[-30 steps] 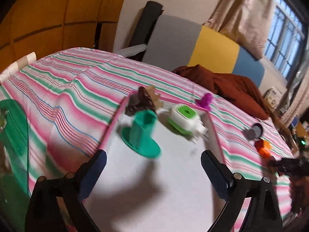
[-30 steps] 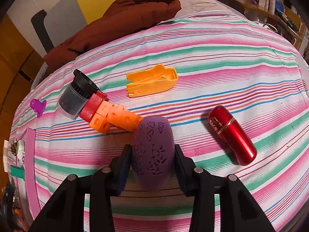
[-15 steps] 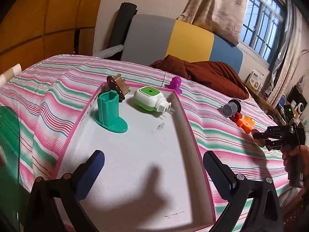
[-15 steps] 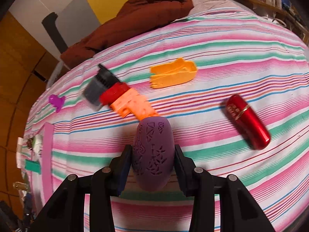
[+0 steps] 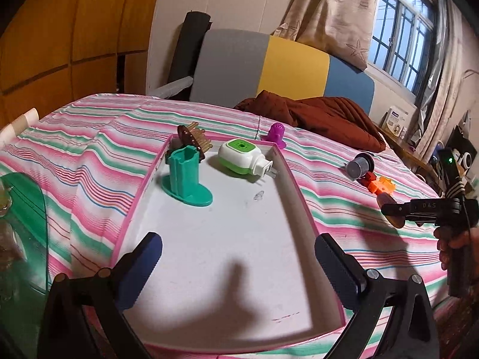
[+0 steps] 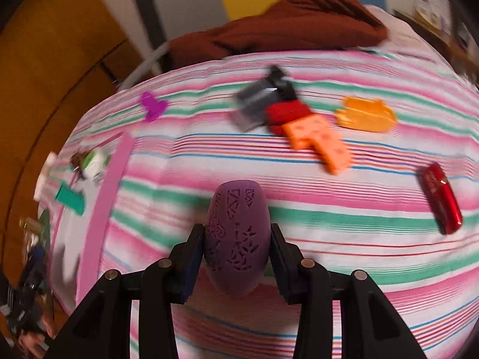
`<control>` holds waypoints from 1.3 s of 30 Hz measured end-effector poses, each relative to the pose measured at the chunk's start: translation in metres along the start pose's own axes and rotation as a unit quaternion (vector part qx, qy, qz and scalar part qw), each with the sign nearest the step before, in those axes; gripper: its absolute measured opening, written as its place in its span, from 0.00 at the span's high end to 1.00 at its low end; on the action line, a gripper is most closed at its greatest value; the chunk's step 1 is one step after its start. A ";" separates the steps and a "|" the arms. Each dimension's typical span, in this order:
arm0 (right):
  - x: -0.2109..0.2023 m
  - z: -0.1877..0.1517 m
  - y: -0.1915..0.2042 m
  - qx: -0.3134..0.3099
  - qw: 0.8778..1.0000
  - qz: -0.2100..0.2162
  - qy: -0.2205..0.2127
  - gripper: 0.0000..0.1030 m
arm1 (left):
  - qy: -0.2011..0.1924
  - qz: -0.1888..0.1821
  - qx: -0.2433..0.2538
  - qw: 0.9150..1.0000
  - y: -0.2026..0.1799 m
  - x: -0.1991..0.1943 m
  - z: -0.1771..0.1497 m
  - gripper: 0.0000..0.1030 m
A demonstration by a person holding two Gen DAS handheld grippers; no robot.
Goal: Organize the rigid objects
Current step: 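Lower the purple soap into the tray and open the right gripper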
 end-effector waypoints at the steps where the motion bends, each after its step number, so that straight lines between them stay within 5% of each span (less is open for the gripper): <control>1: 0.001 -0.001 0.011 -0.010 1.000 0.008 0.001 0.59 | 0.001 0.000 -0.002 1.000 0.002 0.000 -0.001 0.00; 11: 0.008 0.011 0.127 -0.112 0.991 0.066 0.026 0.59 | -0.004 -0.001 -0.016 1.000 0.014 -0.006 -0.004 0.00; 19: 0.047 0.018 0.212 -0.201 0.976 0.048 0.068 0.59 | -0.006 -0.001 -0.032 0.999 0.031 -0.012 -0.008 0.00; 30: 0.102 0.041 0.254 -0.268 0.957 -0.028 0.109 0.59 | -0.002 -0.004 -0.048 0.999 0.038 -0.012 -0.008 0.00; 34: 0.113 0.047 0.263 -0.296 0.950 -0.046 0.088 0.59 | 0.001 -0.004 -0.046 0.999 0.038 -0.012 -0.010 0.00; 39: 0.104 0.054 0.259 -0.284 0.957 -0.046 0.044 0.58 | 0.000 -0.005 -0.046 0.999 0.039 -0.012 -0.011 0.00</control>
Point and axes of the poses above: each gripper's, at about its wrist camera, not at the fingertips, and x roughly the way its jaws point, y to its left, z to its top, the point moved 2 cm from there along x, roughly the way its jaws point, and after that the axes turned 11 degrees about y, right-handed, at the moved point
